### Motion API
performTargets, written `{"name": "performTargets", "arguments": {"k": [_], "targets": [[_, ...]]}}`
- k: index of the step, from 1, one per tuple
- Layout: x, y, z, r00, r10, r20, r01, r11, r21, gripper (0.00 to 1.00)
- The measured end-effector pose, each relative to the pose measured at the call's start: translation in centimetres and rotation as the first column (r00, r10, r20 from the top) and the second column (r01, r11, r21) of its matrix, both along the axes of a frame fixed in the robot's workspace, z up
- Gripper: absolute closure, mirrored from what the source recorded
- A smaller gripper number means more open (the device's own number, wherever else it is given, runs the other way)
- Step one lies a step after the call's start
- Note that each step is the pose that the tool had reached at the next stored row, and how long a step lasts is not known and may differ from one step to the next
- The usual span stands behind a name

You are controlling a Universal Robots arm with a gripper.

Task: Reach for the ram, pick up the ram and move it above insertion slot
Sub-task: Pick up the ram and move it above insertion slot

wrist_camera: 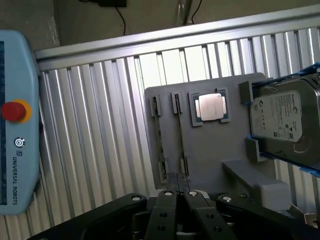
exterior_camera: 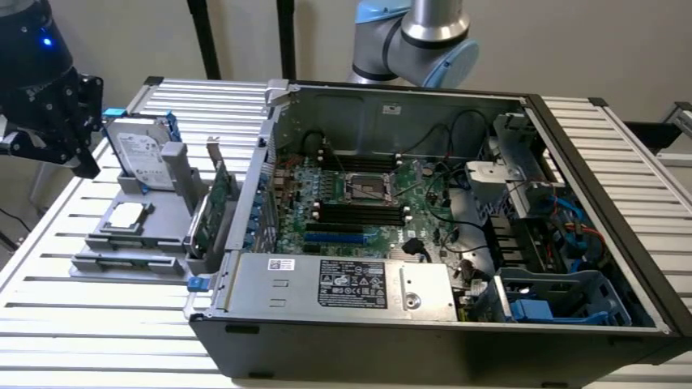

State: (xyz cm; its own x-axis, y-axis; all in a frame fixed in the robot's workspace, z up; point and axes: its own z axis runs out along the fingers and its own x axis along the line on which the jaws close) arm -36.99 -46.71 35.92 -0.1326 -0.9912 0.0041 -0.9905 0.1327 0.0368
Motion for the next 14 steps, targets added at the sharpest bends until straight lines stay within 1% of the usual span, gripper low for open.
{"name": "performTargets", "arguments": {"k": [1, 4, 5, 6, 7, 9, 11, 12, 14], "targets": [[0.00, 0.00, 0.00, 0.9999, 0.016, 0.0000, -0.016, 0.9999, 0.0001, 0.89], [0.00, 0.00, -0.01, 0.9998, 0.021, 0.0002, -0.021, 0.9998, 0.0001, 0.89], [0.00, 0.00, -0.01, 0.9998, 0.021, 0.0002, -0.021, 0.9998, 0.0002, 0.88], [0.00, 0.00, -0.01, 0.9998, 0.021, 0.0001, -0.021, 0.9998, 0.0001, 0.82], [0.00, 0.00, -0.01, 0.9998, 0.021, 0.0001, -0.021, 0.9998, 0.0001, 0.82], [0.00, 0.00, -0.02, 0.9998, 0.021, 0.0001, -0.021, 0.9998, 0.0000, 0.70], [0.01, 0.00, -0.27, 0.9998, 0.021, 0.0002, -0.021, 0.9998, 0.0001, 0.70], [0.00, 0.00, -0.44, 0.9998, 0.021, 0.0001, -0.021, 0.9998, -0.0001, 0.63], [0.01, 0.00, -0.81, 0.9998, 0.021, 0.0002, -0.021, 0.9998, -0.0001, 0.63]]}}
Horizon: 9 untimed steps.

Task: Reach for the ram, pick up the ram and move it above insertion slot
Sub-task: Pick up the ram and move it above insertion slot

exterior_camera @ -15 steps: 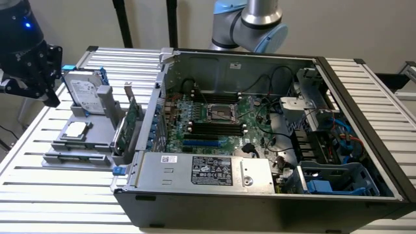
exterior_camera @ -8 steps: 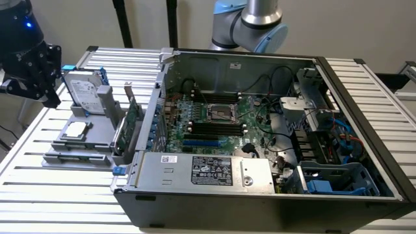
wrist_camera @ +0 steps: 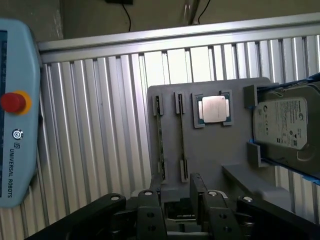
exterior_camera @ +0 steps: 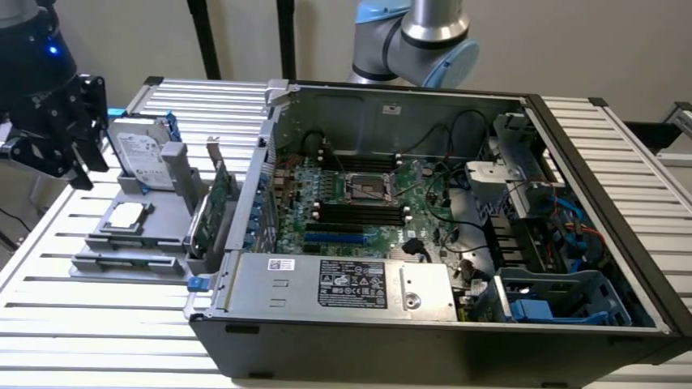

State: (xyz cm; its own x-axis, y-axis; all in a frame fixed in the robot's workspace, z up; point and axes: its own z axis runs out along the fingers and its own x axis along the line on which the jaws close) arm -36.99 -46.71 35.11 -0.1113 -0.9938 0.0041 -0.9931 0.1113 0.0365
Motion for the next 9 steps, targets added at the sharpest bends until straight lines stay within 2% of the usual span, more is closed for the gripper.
{"name": "performTargets", "arguments": {"k": [9], "targets": [[0.0, 0.00, -1.63, 1.0000, 0.003, -0.0001, -0.003, 1.0000, -0.0001, 0.63]]}}
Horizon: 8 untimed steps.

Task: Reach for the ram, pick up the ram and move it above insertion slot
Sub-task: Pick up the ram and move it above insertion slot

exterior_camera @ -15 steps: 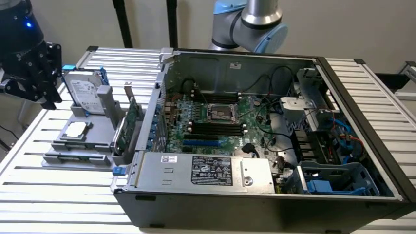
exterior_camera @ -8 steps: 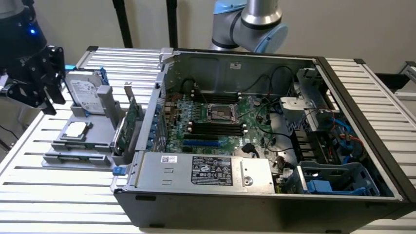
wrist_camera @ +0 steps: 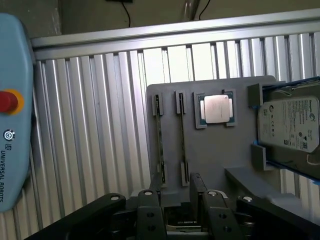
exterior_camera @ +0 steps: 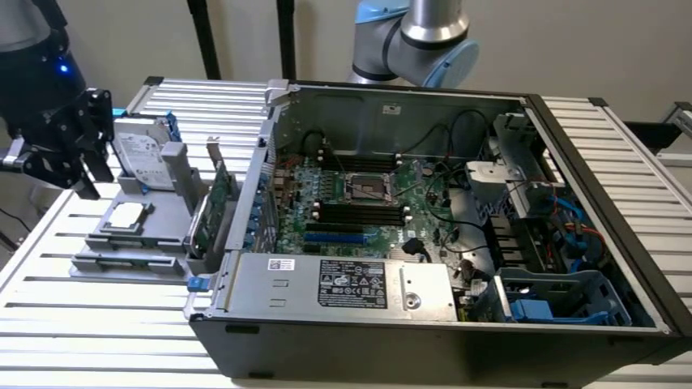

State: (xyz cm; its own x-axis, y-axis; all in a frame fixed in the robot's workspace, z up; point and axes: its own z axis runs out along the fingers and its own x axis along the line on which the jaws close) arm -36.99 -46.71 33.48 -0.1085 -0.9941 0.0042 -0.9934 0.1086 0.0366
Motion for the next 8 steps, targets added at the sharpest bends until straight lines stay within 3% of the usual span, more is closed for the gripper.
{"name": "performTargets", "arguments": {"k": [8], "targets": [[0.0, 0.00, -1.46, 1.0000, 0.004, 0.0000, -0.004, 1.0000, 0.0001, 0.63]]}}
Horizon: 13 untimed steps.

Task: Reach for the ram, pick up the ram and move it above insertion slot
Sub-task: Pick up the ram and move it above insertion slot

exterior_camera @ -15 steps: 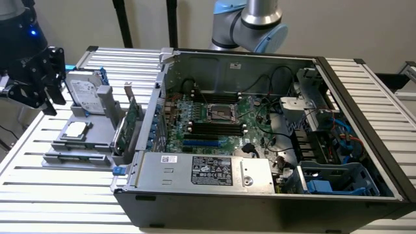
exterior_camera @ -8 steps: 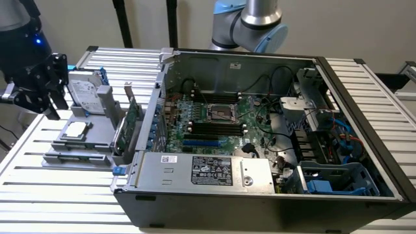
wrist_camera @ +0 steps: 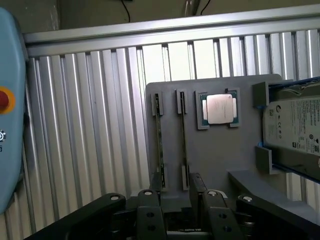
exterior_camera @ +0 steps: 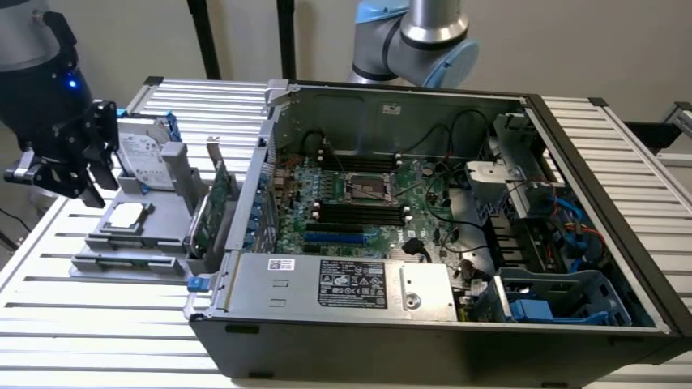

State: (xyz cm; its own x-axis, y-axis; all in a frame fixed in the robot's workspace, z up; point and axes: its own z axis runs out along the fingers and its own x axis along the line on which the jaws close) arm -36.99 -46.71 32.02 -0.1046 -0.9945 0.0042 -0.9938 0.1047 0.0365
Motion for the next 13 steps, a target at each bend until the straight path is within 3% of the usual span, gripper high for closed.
{"name": "performTargets", "arguments": {"k": [5, 13], "targets": [[0.0, -0.09, -0.90, 1.0000, 0.010, 0.0000, -0.010, 1.0000, 0.0000, 0.63], [0.0, -0.76, -2.36, 0.9997, 0.026, -0.0001, -0.026, 0.9997, 0.0000, 0.63]]}}
